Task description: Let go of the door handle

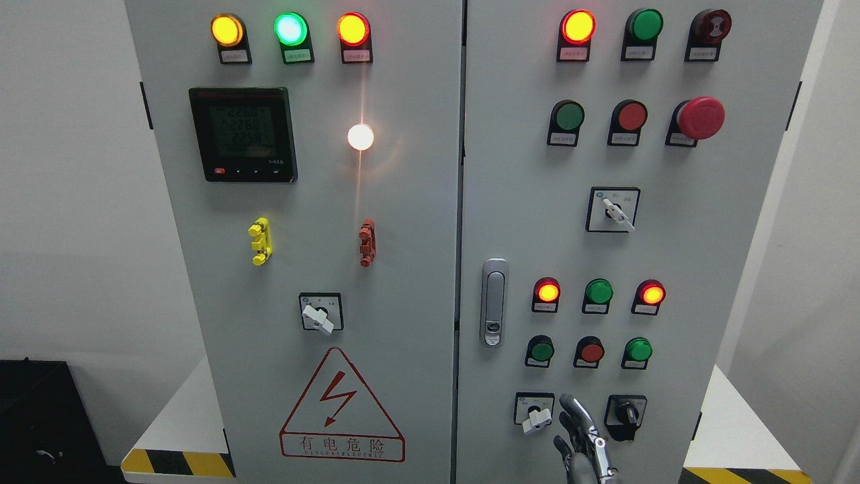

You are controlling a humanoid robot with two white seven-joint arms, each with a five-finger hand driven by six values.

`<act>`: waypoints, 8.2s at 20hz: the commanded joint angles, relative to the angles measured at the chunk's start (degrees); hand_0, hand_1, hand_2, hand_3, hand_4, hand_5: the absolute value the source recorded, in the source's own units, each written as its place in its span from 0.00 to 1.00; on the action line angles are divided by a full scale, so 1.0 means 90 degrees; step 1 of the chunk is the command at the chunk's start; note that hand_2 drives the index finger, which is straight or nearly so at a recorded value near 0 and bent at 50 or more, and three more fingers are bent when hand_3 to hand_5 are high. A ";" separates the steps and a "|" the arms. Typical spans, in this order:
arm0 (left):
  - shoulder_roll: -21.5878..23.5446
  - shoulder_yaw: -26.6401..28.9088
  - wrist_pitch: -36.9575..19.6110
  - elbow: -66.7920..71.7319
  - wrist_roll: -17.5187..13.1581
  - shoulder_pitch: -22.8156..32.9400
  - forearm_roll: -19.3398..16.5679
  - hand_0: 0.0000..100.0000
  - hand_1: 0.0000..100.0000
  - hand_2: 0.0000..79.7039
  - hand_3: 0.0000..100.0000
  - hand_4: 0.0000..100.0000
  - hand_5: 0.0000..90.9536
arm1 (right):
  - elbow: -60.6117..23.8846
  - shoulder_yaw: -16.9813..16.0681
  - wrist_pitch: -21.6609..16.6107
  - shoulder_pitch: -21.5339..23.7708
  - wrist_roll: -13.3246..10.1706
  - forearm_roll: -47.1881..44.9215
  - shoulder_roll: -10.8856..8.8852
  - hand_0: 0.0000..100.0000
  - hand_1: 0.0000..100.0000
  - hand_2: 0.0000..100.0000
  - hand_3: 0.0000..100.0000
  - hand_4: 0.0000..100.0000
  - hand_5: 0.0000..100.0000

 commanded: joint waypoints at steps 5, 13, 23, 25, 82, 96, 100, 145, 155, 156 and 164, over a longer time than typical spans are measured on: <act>0.0000 0.0000 -0.0005 -0.0001 0.0001 0.0108 0.0003 0.12 0.56 0.00 0.00 0.00 0.00 | 0.0000 0.0027 0.0170 -0.0051 0.0002 0.0234 -0.0010 0.46 0.10 0.00 0.11 0.17 0.20; 0.0000 0.0000 -0.0005 -0.0001 0.0001 0.0108 0.0003 0.12 0.56 0.00 0.00 0.00 0.00 | 0.0010 0.0144 0.0774 -0.0197 0.0109 0.1024 -0.0010 0.55 0.34 0.00 0.57 0.57 0.53; 0.0000 0.0000 -0.0005 -0.0001 0.0001 0.0108 0.0003 0.12 0.56 0.00 0.00 0.00 0.00 | 0.0020 0.0134 0.1137 -0.0579 0.0518 0.4078 0.0000 0.56 0.38 0.04 0.92 0.95 0.99; 0.0000 0.0000 -0.0005 -0.0001 0.0001 0.0108 -0.0007 0.12 0.56 0.00 0.00 0.00 0.00 | 0.0029 0.0134 0.1137 -0.0579 0.0723 0.4674 0.0009 0.56 0.38 0.04 0.93 0.96 1.00; 0.0000 0.0000 -0.0005 -0.0001 0.0001 0.0108 0.0003 0.12 0.56 0.00 0.00 0.00 0.00 | 0.1689 0.0173 0.1391 -0.2347 0.0910 0.9931 0.0019 0.54 0.31 0.01 0.99 0.96 0.98; 0.0000 0.0000 -0.0005 -0.0001 0.0001 0.0108 0.0003 0.12 0.56 0.00 0.00 0.00 0.00 | 0.1777 0.0173 0.1391 -0.2424 0.0929 1.0058 0.0029 0.53 0.29 0.01 0.99 0.96 0.98; 0.0000 0.0000 -0.0005 -0.0001 0.0001 0.0108 0.0003 0.12 0.56 0.00 0.00 0.00 0.00 | 0.1806 0.0164 0.1391 -0.2434 0.0939 1.0068 0.0039 0.53 0.29 0.01 0.99 0.96 0.98; 0.0000 0.0000 -0.0005 -0.0001 0.0001 0.0108 0.0003 0.12 0.56 0.00 0.00 0.00 0.00 | 0.1875 -0.0022 0.1391 -0.2483 0.0968 1.0058 0.0049 0.53 0.27 0.06 1.00 0.97 0.98; 0.0000 0.0000 -0.0005 -0.0001 0.0001 0.0108 -0.0007 0.12 0.56 0.00 0.00 0.00 0.00 | 0.1904 0.0017 0.1381 -0.2473 0.0968 1.0058 0.0058 0.53 0.27 0.07 1.00 0.97 0.99; 0.0000 0.0000 -0.0005 -0.0001 0.0001 0.0108 0.0003 0.12 0.56 0.00 0.00 0.00 0.00 | 0.1904 0.0017 0.1381 -0.2473 0.0968 1.0058 0.0058 0.53 0.27 0.07 1.00 0.97 0.99; 0.0000 0.0000 -0.0005 -0.0001 0.0001 0.0108 -0.0007 0.12 0.56 0.00 0.00 0.00 0.00 | 0.1924 0.0027 0.1381 -0.2405 0.0968 1.0058 0.0068 0.53 0.27 0.07 1.00 0.97 0.99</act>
